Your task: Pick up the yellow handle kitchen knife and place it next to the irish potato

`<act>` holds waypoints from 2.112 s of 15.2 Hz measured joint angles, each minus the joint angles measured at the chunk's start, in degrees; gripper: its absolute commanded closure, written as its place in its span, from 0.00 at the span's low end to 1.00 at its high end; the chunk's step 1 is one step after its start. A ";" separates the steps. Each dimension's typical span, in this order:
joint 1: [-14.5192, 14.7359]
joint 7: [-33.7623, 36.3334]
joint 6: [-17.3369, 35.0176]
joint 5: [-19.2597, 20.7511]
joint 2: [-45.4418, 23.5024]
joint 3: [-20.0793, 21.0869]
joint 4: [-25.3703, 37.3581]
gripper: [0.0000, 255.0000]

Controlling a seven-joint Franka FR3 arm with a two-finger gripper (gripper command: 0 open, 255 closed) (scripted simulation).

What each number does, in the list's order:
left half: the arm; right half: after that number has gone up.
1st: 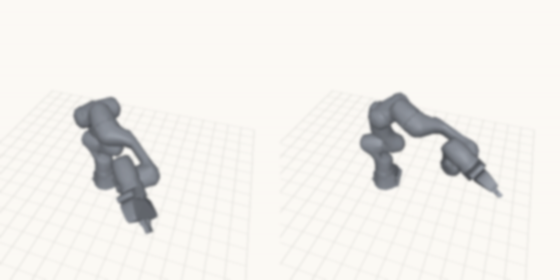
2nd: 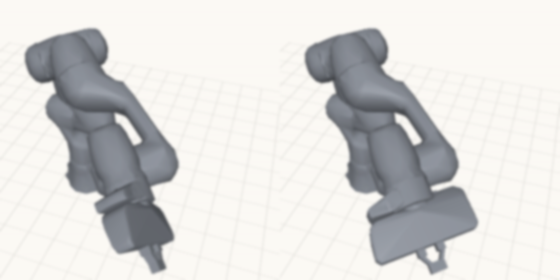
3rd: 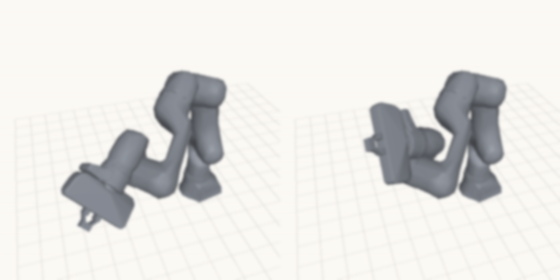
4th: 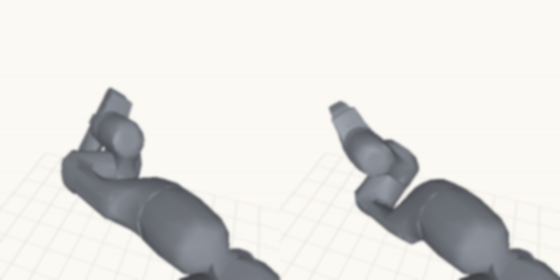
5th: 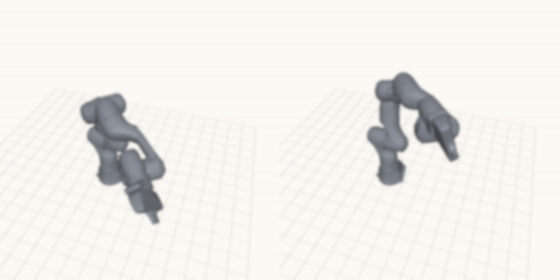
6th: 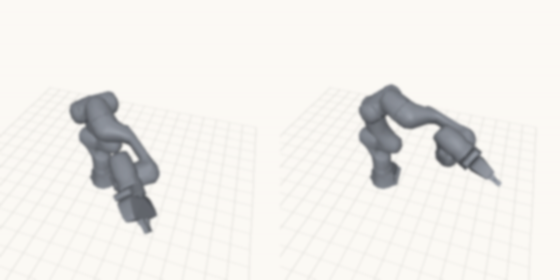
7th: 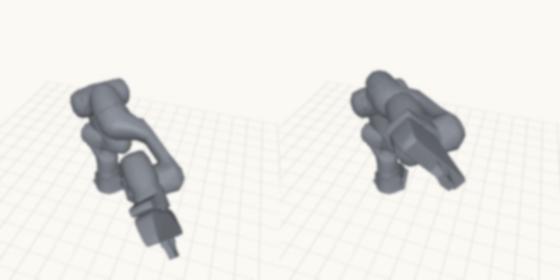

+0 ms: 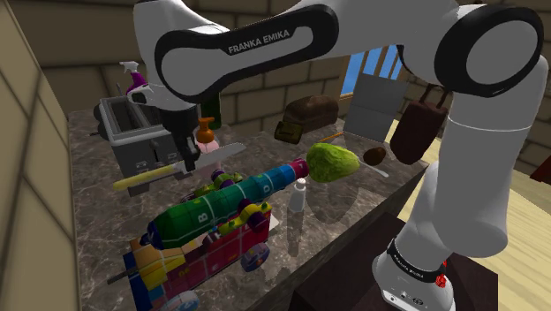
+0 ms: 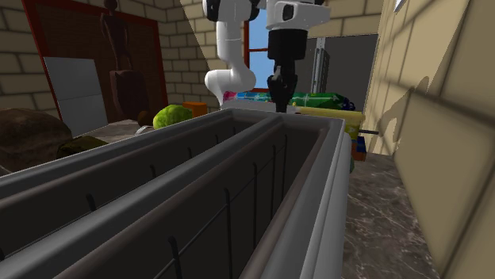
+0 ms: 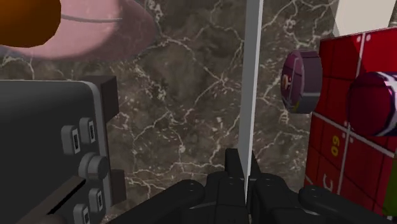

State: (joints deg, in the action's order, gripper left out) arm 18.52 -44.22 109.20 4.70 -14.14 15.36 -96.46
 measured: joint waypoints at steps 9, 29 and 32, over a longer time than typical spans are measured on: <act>-6.23 -10.73 4.06 -3.81 14.42 -3.76 -17.84 1.00; -17.71 -37.01 6.41 -1.84 33.97 -19.74 -39.20 1.00; -19.62 -41.15 6.17 -0.62 34.80 -22.66 -39.64 1.00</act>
State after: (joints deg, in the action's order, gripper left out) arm -1.10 -85.38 115.37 4.08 20.66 -7.30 -136.10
